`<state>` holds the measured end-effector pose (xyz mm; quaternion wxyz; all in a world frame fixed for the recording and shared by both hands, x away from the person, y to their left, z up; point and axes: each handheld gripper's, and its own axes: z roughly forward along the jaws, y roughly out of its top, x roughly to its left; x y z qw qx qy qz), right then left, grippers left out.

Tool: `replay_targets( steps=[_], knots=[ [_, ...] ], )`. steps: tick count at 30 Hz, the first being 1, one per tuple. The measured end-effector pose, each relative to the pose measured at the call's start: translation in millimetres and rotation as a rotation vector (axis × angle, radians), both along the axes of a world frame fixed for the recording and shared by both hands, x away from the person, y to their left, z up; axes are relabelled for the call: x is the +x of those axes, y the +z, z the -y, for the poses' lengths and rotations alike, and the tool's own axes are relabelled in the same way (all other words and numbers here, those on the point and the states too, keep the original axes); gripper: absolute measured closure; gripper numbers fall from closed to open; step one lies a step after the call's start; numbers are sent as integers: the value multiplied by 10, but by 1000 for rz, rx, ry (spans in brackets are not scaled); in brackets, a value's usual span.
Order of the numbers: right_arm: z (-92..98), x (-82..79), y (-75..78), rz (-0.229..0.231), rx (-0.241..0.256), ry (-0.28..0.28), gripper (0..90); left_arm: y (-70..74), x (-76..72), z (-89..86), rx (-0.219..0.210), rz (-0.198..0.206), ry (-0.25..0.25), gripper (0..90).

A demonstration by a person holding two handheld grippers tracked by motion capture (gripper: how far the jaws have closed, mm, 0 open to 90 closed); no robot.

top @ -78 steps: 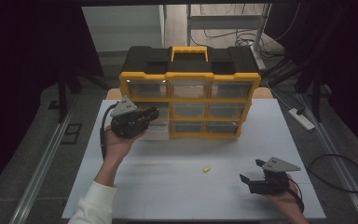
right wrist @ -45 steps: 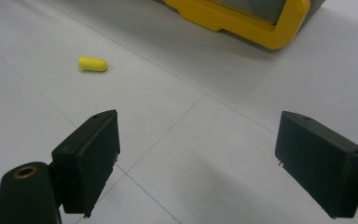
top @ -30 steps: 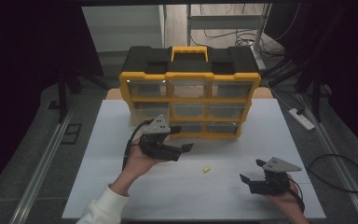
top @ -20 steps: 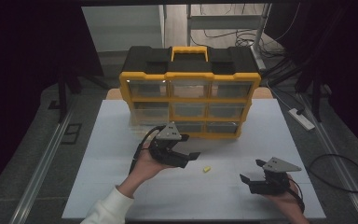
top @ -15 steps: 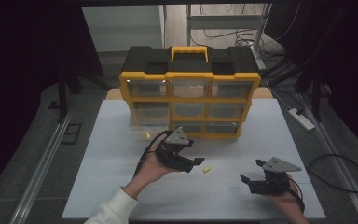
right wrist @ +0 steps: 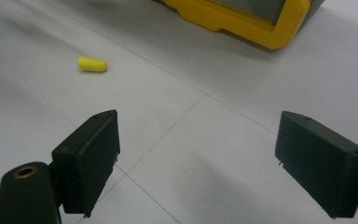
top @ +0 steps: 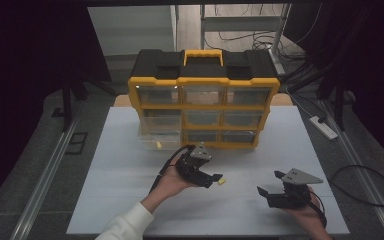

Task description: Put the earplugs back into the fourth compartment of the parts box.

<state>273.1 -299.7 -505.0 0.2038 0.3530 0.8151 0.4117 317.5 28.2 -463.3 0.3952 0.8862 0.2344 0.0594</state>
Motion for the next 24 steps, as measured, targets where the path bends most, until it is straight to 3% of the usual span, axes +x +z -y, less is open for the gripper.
replay_targets(
  steps=[5, 11, 15, 24],
  knots=[
    [6, 0, 6, -1, 4, -3, 146, -85, 81, 57, -1, -26, 11, 270],
    [4, -6, 11, 4, 8, 5, 146, -199, 148, 162, 40, -41, 20, 264],
    [3, -6, 15, 5, 10, 9, 146, -244, 190, 222, 43, -56, 29, 261],
    [3, -9, 17, 6, 8, 11, 146, -356, 262, 359, 105, -72, 6, 253]
  ],
)
